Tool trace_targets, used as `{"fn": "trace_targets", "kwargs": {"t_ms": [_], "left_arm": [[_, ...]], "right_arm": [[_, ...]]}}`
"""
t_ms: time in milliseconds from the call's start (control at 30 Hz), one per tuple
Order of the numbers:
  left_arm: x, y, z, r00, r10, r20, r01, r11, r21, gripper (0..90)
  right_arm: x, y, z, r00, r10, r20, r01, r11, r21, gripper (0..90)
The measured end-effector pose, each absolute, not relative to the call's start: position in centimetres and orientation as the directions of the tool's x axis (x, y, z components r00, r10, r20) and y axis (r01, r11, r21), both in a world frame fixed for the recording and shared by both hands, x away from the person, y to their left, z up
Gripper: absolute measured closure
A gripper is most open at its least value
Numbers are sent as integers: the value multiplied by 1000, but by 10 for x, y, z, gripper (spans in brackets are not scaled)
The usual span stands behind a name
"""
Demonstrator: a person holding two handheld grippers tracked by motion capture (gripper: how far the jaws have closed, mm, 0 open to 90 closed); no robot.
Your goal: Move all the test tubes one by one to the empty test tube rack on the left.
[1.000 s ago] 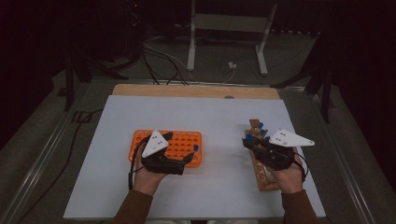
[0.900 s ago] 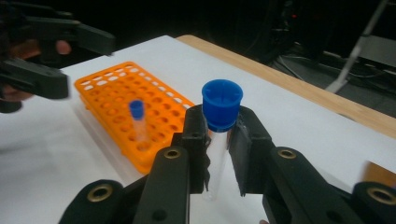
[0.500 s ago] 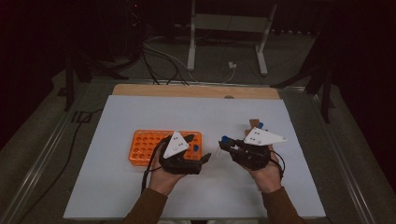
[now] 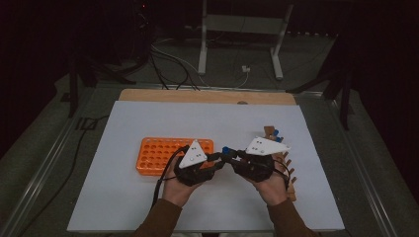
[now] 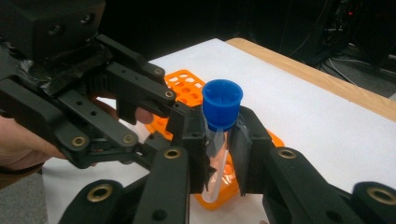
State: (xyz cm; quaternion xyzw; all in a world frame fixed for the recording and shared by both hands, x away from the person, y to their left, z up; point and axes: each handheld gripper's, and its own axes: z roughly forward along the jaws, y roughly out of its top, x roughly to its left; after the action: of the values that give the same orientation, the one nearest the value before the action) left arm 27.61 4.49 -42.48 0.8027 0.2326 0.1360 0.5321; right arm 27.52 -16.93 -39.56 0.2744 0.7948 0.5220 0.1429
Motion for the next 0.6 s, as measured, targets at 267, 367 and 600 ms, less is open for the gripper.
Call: {"fn": "trace_targets", "kwargs": {"t_ms": [267, 367, 600], "left_arm": [[275, 45, -426, 861, 509, -14, 214, -336, 917, 778], [275, 47, -426, 858, 514, -15, 217, -335, 917, 779], [277, 60, -427, 838, 545, -33, 238, -308, 921, 780]], "right_arm": [[275, -169, -397, -815, 576, 71, 292, 302, 907, 763], [275, -172, -396, -812, 578, 80, 292, 283, 913, 666], [274, -189, -393, -792, 603, 95, 291, 237, 927, 395]]}}
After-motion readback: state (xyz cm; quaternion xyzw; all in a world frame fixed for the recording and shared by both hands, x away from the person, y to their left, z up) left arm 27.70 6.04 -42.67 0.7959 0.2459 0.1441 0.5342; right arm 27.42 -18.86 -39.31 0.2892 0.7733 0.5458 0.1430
